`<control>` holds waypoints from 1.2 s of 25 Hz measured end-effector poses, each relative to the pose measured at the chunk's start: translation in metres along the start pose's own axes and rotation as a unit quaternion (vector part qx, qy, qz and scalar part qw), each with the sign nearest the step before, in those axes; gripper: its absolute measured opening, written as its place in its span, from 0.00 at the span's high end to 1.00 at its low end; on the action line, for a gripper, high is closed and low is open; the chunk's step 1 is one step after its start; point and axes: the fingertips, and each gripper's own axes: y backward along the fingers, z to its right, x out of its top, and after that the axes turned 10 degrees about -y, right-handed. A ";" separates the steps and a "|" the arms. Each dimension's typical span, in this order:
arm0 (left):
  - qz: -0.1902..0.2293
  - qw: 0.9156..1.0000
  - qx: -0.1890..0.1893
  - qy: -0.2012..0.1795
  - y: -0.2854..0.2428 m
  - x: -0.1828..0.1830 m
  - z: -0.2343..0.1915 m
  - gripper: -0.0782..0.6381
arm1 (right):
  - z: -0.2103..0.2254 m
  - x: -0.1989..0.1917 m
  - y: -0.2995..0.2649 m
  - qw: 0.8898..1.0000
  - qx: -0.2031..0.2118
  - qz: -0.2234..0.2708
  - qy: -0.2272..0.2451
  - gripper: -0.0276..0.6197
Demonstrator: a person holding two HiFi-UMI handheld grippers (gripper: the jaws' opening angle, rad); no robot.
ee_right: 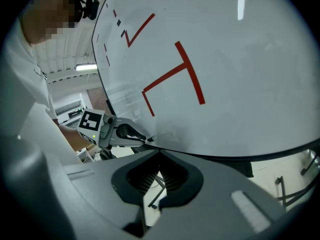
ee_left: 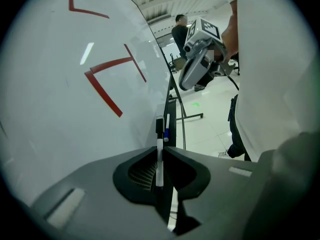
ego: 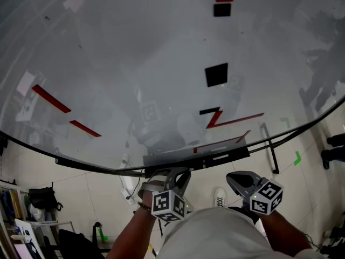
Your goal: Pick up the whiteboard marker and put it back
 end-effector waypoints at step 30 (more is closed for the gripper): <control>-0.185 0.976 -0.084 -0.083 -0.042 -0.050 0.025 0.81 | 0.003 -0.007 0.008 1.000 -0.002 -0.001 -0.001 0.95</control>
